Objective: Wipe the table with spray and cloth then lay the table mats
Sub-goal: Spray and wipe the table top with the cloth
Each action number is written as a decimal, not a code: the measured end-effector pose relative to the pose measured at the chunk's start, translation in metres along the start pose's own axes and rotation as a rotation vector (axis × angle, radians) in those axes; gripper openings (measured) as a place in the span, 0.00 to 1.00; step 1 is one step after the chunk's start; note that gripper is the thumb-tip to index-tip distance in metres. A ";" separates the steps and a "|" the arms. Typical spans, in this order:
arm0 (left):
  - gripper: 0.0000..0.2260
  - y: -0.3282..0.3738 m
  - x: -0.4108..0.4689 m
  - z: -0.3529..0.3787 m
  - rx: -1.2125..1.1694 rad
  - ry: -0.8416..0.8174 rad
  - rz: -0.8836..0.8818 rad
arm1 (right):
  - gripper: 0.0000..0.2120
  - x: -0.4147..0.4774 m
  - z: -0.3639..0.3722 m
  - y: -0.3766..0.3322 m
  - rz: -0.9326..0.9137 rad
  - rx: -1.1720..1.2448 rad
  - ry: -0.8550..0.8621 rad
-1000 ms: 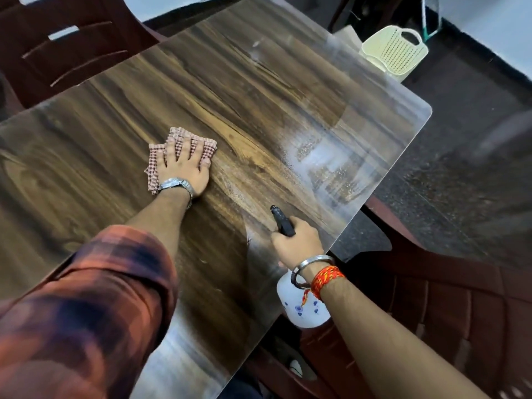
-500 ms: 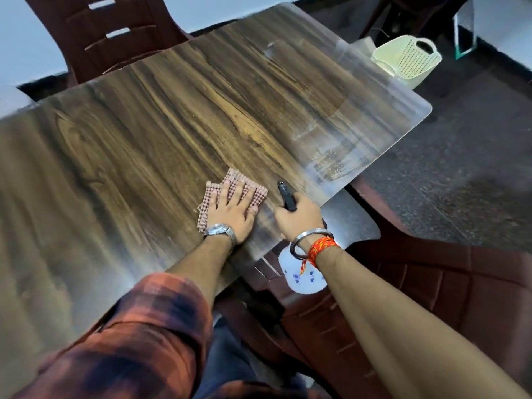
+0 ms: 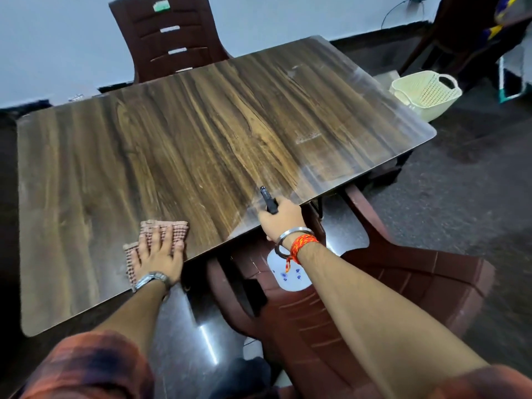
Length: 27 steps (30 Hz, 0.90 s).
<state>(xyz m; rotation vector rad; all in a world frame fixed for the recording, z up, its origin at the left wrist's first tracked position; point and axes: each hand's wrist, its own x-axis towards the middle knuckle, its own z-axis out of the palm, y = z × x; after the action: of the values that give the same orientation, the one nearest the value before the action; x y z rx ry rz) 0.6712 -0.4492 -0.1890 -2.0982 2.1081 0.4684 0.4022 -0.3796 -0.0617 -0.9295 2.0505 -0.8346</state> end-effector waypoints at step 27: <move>0.27 0.286 0.013 0.040 -0.073 0.033 -0.061 | 0.08 0.049 -0.153 0.108 -0.138 -0.022 0.083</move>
<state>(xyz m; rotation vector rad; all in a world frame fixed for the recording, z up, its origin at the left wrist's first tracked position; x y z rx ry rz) 0.3826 -0.4530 -0.1949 -2.2173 2.0680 0.5141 0.2178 -0.3230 -0.0817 -1.0742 2.0880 -0.9390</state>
